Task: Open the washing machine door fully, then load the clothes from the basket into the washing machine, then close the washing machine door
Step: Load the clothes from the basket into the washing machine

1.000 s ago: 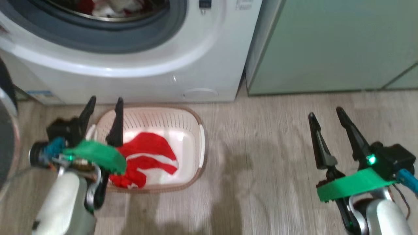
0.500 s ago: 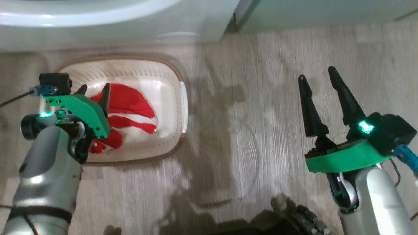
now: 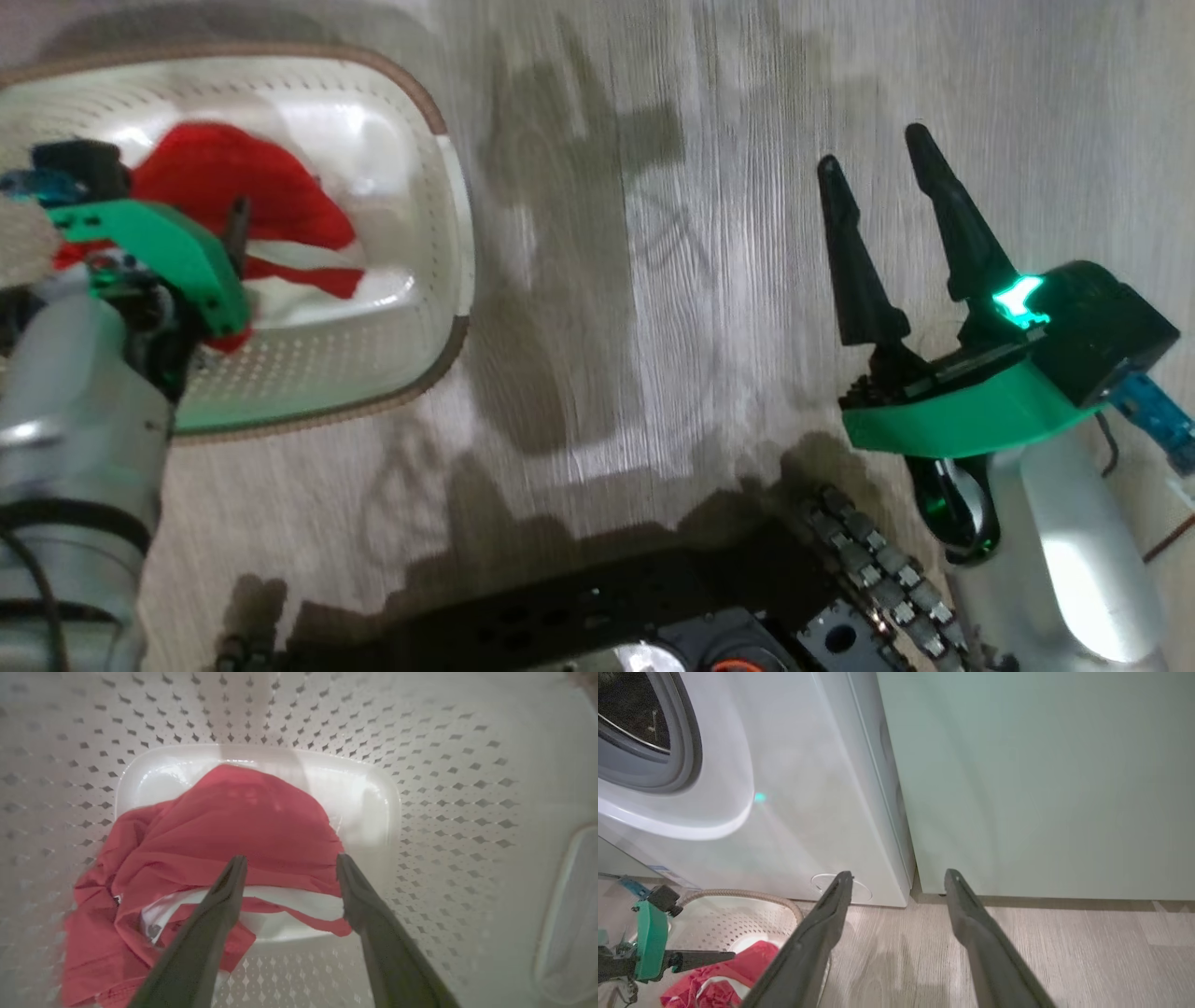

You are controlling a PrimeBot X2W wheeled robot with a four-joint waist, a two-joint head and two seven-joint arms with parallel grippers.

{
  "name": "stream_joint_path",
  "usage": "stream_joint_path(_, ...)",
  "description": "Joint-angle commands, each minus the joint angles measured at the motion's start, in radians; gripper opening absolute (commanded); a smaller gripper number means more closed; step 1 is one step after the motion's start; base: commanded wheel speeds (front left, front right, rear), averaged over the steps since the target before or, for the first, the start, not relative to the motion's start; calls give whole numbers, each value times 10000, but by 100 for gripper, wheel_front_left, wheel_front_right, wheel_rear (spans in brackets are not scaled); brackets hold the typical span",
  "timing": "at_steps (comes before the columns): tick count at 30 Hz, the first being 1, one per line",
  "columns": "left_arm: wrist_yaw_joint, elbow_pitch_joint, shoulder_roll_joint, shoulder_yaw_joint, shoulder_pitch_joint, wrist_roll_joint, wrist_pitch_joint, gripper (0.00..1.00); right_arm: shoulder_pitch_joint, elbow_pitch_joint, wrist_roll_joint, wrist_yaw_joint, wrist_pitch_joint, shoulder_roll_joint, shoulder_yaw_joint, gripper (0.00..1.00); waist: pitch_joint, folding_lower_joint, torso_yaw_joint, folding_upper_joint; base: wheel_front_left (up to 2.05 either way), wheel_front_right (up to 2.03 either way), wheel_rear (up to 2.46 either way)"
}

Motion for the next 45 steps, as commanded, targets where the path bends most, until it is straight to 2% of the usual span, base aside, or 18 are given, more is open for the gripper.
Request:
stream_joint_path(1,-57,11,501,165,25,-138,9,100,122,-245,79,0,-119,-27,258,100,601,-1,-268,0,0,0,0)
stream_joint_path(13,-84,863,1279,22,-782,-359,-186,100,-164,-170,331,0,-271,-27,664,100,1778,-1,-788,0,0,0,0)
stream_joint_path(21,28,1244,1497,-15,-998,-441,-250,100,-156,-261,474,0,-287,-27,815,100,2017,-1,-978,0,0,0,0)
stream_joint_path(23,50,1278,1513,1,-1022,-468,-251,97,-153,-284,484,0,-288,-27,834,100,2036,-1,-1002,0,0,0,0)
stream_joint_path(24,67,1322,1509,-1,-1023,-488,-168,37,-146,-300,490,0,-288,-27,847,100,2041,-1,-1024,0,0,0,0)
stream_joint_path(25,108,1355,1513,0,-1023,-503,-135,0,-137,-314,493,0,-288,-27,852,100,2040,-1,-1043,0,0,0,0)
stream_joint_path(33,437,1456,1648,-163,-929,-365,-696,0,-63,-395,625,0,-289,-27,738,100,1915,-1,-1080,0,0,0,0)
stream_joint_path(41,542,1054,1647,-363,-617,-139,-2456,0,-30,-466,641,0,-290,-27,534,100,1386,-1,-706,0,0,0,0)
stream_joint_path(45,655,449,1520,-342,-229,-94,-2866,0,34,-469,496,0,-290,-27,362,100,964,-1,-368,0,0,0,0)
